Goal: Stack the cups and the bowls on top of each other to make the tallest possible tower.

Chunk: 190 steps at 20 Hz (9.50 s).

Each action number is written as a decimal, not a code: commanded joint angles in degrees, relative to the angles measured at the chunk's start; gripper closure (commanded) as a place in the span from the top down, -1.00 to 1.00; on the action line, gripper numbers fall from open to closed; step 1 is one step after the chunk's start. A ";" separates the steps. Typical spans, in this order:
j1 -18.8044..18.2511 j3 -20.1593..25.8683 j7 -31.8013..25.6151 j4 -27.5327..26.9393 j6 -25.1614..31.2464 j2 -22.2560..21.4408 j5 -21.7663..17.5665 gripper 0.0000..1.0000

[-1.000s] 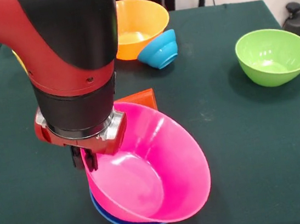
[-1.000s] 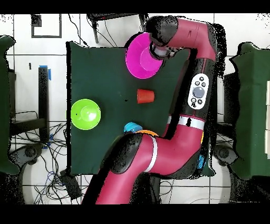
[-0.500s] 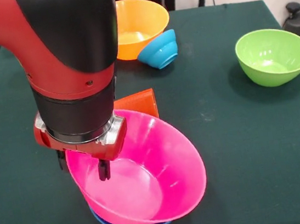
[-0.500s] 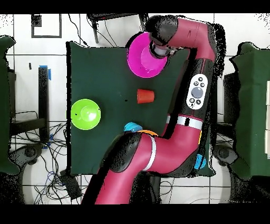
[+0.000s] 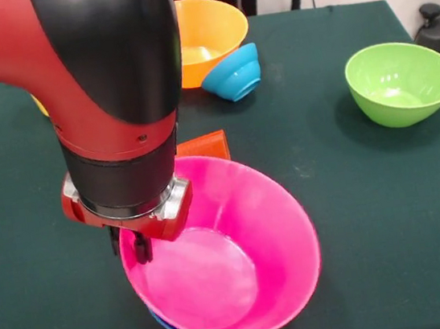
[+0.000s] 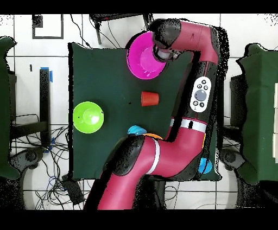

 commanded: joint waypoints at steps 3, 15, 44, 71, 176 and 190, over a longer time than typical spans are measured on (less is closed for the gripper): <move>1.80 3.33 -12.17 3.98 0.58 2.06 -3.27 -1.00; 1.71 3.48 -13.73 3.95 11.30 -2.72 -1.88 -1.00; 2.43 5.85 -14.67 1.29 16.72 -4.17 -4.54 1.00; -0.34 7.01 -25.00 2.92 32.59 -14.62 -7.33 1.00; -16.01 -13.22 -1.44 124.73 -61.94 -56.53 1.12 1.00; -16.02 -16.06 -1.49 118.02 -67.16 -46.44 -7.51 1.00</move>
